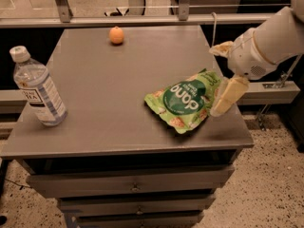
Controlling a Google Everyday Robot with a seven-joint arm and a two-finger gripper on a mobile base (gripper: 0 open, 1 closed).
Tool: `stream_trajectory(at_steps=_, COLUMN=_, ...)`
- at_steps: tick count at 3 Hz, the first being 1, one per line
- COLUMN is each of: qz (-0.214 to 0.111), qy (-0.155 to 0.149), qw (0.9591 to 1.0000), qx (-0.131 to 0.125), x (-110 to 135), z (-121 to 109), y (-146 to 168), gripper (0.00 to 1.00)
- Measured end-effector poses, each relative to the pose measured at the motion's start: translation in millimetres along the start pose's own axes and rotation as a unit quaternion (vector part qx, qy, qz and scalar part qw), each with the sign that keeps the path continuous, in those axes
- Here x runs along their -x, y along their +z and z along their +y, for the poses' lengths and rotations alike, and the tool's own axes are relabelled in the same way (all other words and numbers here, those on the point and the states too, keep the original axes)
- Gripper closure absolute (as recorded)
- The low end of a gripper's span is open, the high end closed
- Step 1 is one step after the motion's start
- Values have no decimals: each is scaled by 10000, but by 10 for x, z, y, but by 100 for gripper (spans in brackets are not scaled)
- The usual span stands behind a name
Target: Move green rice chip bag near orange
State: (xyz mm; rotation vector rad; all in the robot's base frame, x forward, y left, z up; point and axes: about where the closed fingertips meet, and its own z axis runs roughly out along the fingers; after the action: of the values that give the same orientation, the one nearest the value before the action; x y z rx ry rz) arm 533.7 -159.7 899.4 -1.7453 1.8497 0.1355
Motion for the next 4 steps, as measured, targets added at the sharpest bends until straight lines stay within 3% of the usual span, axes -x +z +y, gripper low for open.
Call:
stream_trajectory(at_steps=1, qz=-44, qy=80, qw=9999, qx=126, x=-54, z=6, y=214, gripper=0)
stream_trajectory(at_steps=2, qz=-63, qy=155, qw=9996, qx=236, x=-115, z=18, y=392, gripper=18)
stream_trajectory(at_steps=4, qz=-87, qy=311, qw=9988, qx=367, x=-168, z=34, y=572, gripper=64)
